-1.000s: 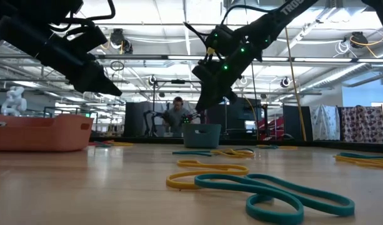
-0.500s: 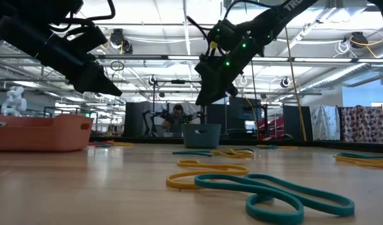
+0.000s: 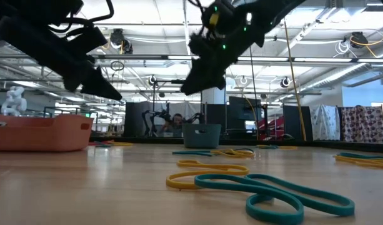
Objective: Sort rubber bands into baskets
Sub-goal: Put the bottom red rubber band into the blue bin
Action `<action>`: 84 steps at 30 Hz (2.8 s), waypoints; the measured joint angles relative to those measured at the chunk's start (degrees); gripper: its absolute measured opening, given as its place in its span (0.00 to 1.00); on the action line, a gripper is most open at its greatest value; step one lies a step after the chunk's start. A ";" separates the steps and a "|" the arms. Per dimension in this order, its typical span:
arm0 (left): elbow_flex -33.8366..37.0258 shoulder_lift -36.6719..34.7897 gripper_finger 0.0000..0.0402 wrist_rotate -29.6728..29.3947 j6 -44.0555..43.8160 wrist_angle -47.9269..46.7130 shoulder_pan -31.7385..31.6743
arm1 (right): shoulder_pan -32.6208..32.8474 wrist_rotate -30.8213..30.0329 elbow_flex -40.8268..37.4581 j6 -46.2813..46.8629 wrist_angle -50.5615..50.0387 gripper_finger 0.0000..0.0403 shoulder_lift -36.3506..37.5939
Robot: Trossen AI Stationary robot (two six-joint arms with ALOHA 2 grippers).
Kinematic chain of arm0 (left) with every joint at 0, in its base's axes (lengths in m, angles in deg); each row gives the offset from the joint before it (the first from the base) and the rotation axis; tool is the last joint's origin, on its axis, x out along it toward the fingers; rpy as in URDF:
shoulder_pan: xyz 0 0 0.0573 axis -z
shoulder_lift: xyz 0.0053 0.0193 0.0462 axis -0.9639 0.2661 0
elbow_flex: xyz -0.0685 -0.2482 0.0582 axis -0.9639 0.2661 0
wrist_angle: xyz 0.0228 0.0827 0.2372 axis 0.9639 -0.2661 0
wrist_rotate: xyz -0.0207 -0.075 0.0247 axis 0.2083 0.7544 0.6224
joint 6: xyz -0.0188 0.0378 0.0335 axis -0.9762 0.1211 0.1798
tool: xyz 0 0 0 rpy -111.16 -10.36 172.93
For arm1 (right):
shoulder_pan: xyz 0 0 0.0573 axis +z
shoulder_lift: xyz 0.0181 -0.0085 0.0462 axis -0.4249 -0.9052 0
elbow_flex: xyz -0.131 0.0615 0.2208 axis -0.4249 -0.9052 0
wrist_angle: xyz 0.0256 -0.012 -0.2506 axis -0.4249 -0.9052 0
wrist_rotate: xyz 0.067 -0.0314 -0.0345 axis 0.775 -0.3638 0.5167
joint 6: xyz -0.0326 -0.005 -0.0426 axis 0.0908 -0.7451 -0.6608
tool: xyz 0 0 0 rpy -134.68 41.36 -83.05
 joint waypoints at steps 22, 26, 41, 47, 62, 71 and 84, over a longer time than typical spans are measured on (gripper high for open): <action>-1.75 -5.44 0.23 3.23 -6.12 -14.36 1.50 | 26.90 -0.06 2.49 -14.74 57.45 0.32 -26.74; -2.83 -10.47 0.23 3.12 -11.89 -21.01 2.13 | 26.96 -0.09 9.44 -13.09 55.03 0.32 -31.25; -3.04 -14.30 0.23 -0.02 -13.31 -19.48 3.20 | 28.94 0.44 36.39 -13.43 31.78 0.32 -42.38; -3.02 -13.29 0.23 1.49 -16.18 -19.49 4.16 | 29.75 3.18 39.13 -13.40 31.28 0.32 -45.84; -2.99 -11.22 0.23 1.07 -19.24 -19.07 6.82 | 28.77 9.11 39.30 -15.93 30.59 0.32 -47.68; -2.99 -10.54 0.23 0.83 -19.22 -18.96 6.80 | 27.48 10.88 39.34 -14.57 31.49 0.32 -51.02; -2.99 -10.51 0.23 0.51 -18.79 -19.11 6.78 | 26.42 16.51 47.34 -10.72 30.61 0.32 -56.65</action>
